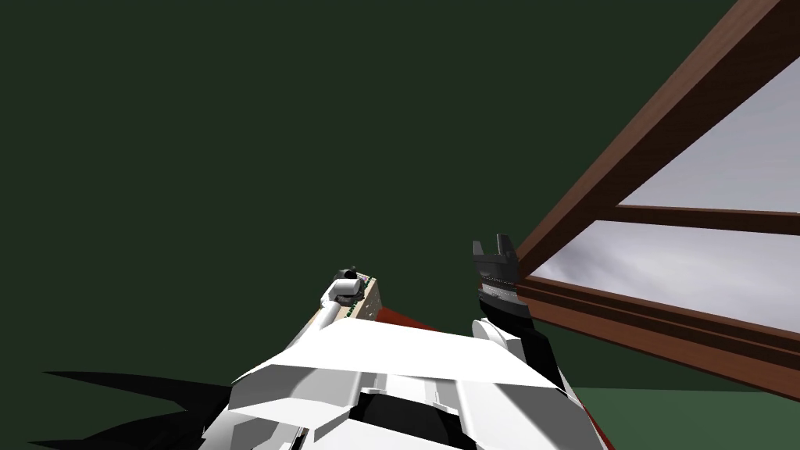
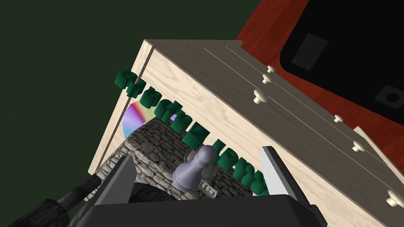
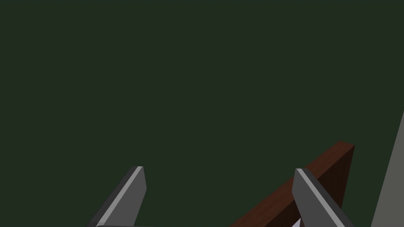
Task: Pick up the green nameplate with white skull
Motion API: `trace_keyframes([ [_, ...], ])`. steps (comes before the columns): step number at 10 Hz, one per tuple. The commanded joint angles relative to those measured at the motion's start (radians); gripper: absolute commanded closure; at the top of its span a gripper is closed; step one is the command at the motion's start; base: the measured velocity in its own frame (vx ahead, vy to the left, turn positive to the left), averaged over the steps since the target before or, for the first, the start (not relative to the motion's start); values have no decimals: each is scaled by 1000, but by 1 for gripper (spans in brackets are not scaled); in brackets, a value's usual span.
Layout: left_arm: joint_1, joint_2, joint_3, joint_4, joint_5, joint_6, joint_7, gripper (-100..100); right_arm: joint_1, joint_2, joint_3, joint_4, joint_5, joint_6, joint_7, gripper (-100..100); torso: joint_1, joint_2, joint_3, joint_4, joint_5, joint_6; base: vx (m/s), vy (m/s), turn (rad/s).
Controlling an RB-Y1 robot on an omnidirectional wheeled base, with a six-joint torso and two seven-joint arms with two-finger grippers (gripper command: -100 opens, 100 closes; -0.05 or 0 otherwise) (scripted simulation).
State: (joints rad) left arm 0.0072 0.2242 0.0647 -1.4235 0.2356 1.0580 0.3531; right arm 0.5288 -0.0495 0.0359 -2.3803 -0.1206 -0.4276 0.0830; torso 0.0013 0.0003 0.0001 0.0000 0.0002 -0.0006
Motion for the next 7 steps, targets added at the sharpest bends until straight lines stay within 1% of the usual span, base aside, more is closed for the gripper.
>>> trace_keyframes([
  [1, 0, 0, 0, 0, 0, 0, 0, 0, 0, 0, 0, 0, 0, 0, 0, 0, 0, 0, 0, 0, 0, 0, 0, 0, 0],
  [2, -3, -6, 0, 29, -3, -27, -6, -100, 0, 0, 0, 0, 0, 0, 0, 0, -1, 0, 0, 0, 0, 0, 16, 3, 1],
  [5, -9, -19, 1, 88, -10, -80, -18, -100, 0, 0, 0, 0, 0, 0, 0, 0, -1, -2, -1, 0, 0, 0, 36, 8, 1],
  [6, -6, -16, 1, 75, -9, -66, -15, -100, 0, 0, 0, 0, 0, 0, 0, 0, -1, -2, -1, 0, 0, 0, 16, 3, 0],
  [7, -7, -17, 1, 77, -9, -71, -16, 100, 0, 0, 0, 0, 0, 0, 0, 0, -1, -1, -1, 0, 0, 0, 0, 0, 0],
])
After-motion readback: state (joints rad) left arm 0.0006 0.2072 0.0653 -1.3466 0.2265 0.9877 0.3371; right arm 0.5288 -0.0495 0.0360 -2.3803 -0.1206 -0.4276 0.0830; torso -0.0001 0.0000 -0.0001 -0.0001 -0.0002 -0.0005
